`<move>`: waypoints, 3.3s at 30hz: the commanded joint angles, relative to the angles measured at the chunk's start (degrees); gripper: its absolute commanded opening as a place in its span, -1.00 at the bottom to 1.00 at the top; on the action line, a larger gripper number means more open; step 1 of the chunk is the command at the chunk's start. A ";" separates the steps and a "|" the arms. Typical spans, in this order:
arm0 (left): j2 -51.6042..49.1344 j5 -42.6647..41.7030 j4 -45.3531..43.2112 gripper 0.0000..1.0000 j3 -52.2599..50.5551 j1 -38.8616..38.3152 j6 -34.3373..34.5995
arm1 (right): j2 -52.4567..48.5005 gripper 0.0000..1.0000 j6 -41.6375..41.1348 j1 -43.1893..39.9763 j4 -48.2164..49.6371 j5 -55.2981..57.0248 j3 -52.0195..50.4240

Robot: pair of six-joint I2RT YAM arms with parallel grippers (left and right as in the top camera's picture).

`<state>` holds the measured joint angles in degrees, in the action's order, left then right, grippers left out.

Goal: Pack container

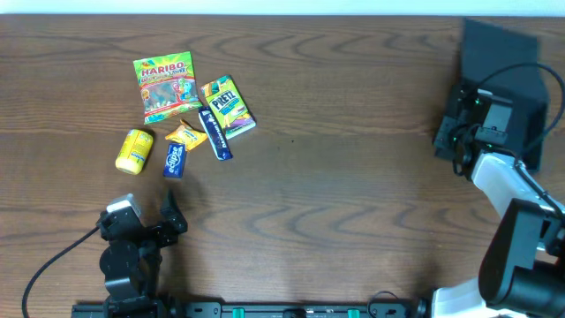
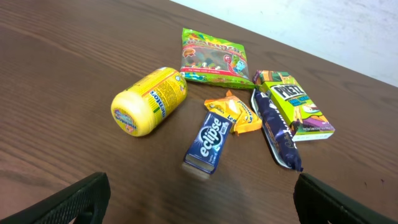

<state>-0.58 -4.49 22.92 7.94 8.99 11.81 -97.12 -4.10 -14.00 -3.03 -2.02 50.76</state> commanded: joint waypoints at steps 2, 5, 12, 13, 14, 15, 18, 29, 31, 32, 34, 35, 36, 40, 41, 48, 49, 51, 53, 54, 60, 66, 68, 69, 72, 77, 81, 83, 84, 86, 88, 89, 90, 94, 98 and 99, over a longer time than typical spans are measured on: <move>0.37 0.39 0.35 0.90 -1.14 0.35 -0.24 | 0.02 -0.98 -1.62 0.22 -1.46 -7.52 0.68; 0.37 0.42 0.35 0.90 -1.14 0.35 -0.24 | 1.49 -0.98 -3.58 2.64 -3.56 -8.11 0.68; 0.37 0.42 0.35 0.90 -1.14 0.35 -0.24 | 7.82 -0.97 -8.90 15.74 -9.66 -6.80 0.68; 0.37 0.42 0.35 0.91 -1.14 0.35 -0.24 | 8.66 -0.97 -10.82 18.58 -10.05 -6.32 0.68; 0.37 0.39 0.35 0.90 -1.14 0.35 -0.24 | 9.29 -0.97 -11.96 21.59 -10.05 -6.34 0.68; 0.37 0.42 0.35 0.91 -1.14 0.35 -0.24 | 9.60 -0.97 -13.44 25.38 -9.86 -5.60 0.68; 0.37 0.42 0.35 0.90 -1.14 0.35 -0.24 | 9.60 -0.97 -19.63 34.67 -9.92 -0.26 0.79; 0.37 0.39 0.35 0.90 -1.14 0.37 -0.24 | 7.72 -0.97 -43.47 59.56 -7.89 17.27 2.73; 0.37 0.39 0.37 0.90 -1.14 0.35 -0.24 | 5.99 -0.97 -45.40 60.37 -7.87 17.68 4.22; 0.37 0.42 0.35 0.90 -1.14 0.35 -0.24 | 4.92 -0.97 -45.68 60.54 -7.89 17.68 5.20; 0.37 0.42 0.35 0.90 -1.14 0.35 -0.24 | 2.51 -0.97 -45.62 60.59 -7.93 17.44 7.58; 0.37 0.39 0.35 0.90 -1.14 0.35 -0.24 | 1.25 -0.97 -45.59 60.59 -7.96 16.96 8.85; 0.37 0.39 0.35 0.90 -1.14 0.35 -0.24 | 0.20 -0.97 -45.59 60.59 -8.17 16.85 9.99; 0.37 0.42 0.35 0.91 -1.14 0.35 -0.24 | -3.72 -0.96 -45.59 60.59 -10.97 16.81 14.47; 0.37 0.39 0.35 0.90 -1.14 0.35 -0.24 | -4.48 -0.97 -45.57 60.59 -11.65 16.83 15.32; 0.37 0.39 0.35 0.90 -1.14 0.35 -0.24 | -4.81 0.96 -38.75 60.59 -11.61 13.44 16.09; 0.37 0.39 0.35 0.90 -1.14 0.35 -0.24 | -4.44 0.99 -36.79 60.59 -11.80 11.89 16.35; 0.37 0.42 0.35 0.91 -1.14 0.37 -0.24 | -2.71 0.99 -34.86 60.59 -13.27 10.99 17.05; 0.37 0.39 0.35 0.90 -1.14 0.35 -0.24 | -0.42 0.98 -32.76 60.43 -14.34 11.02 17.35; 0.37 0.42 0.35 0.90 -1.14 0.35 -0.24 | 1.40 0.99 -31.06 60.35 -15.15 11.02 17.51; 0.37 0.39 0.35 0.90 -1.14 0.35 -0.24 | 14.23 0.99 -24.04 57.94 -24.28 15.41 17.55; 0.37 0.42 0.35 0.90 -1.14 0.35 -0.24 | 22.23 0.98 -23.89 50.47 -39.85 20.68 17.55; 0.37 0.42 0.35 0.90 -1.14 0.35 -0.24 | 23.82 0.98 -23.89 48.19 -43.50 20.68 17.55; 0.37 0.39 0.35 0.91 -1.14 0.35 -0.24 | 24.79 0.98 -23.89 47.17 -45.46 20.65 17.55; 0.37 0.39 0.35 0.91 -1.14 0.35 -0.24 | 28.26 0.98 -23.74 44.83 -51.04 20.65 17.55; 0.37 0.39 0.35 0.90 -1.14 0.35 -0.24 | 36.79 0.99 -17.33 42.77 -58.34 15.41 17.55; 0.37 0.39 0.35 0.90 -1.14 0.35 -0.24 | 44.11 0.99 -14.43 42.77 -64.41 12.35 17.55; 0.37 0.39 0.35 0.90 -1.14 0.37 -0.24 | 47.71 0.99 -12.90 42.77 -66.84 10.88 17.55; 0.37 0.42 0.35 0.91 -1.14 0.35 -0.24 | 49.07 0.98 -12.26 42.77 -67.63 10.32 17.55; 0.37 0.42 0.35 0.90 -1.14 0.35 -0.24 | 51.67 0.99 -11.54 42.80 -69.05 9.90 17.55; 0.37 0.42 0.35 0.90 -1.14 0.35 -0.24 | 53.75 0.99 -11.50 42.77 -69.99 9.90 17.55; 0.37 0.42 0.35 0.90 -1.14 0.35 -0.24 | 54.51 0.99 -11.50 42.80 -70.25 9.90 17.55; 0.37 0.39 0.35 0.91 -1.14 0.35 -0.24 | 55.23 0.98 -11.52 42.80 -70.49 9.92 17.55; 0.37 0.42 0.35 0.90 -1.14 0.35 -0.24 | 56.50 0.98 -11.52 42.77 -71.01 9.92 17.55; 0.37 0.39 0.35 0.90 -1.14 0.35 -0.24 | 56.39 0.98 -11.52 42.80 -71.14 9.92 17.53; 0.37 0.42 0.35 0.91 -1.14 0.35 -0.24 | 56.39 0.98 -11.50 42.80 -71.14 9.92 17.53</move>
<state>-0.58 -4.49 22.92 7.94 8.99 11.81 -40.80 -16.82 29.32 -73.95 8.32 67.88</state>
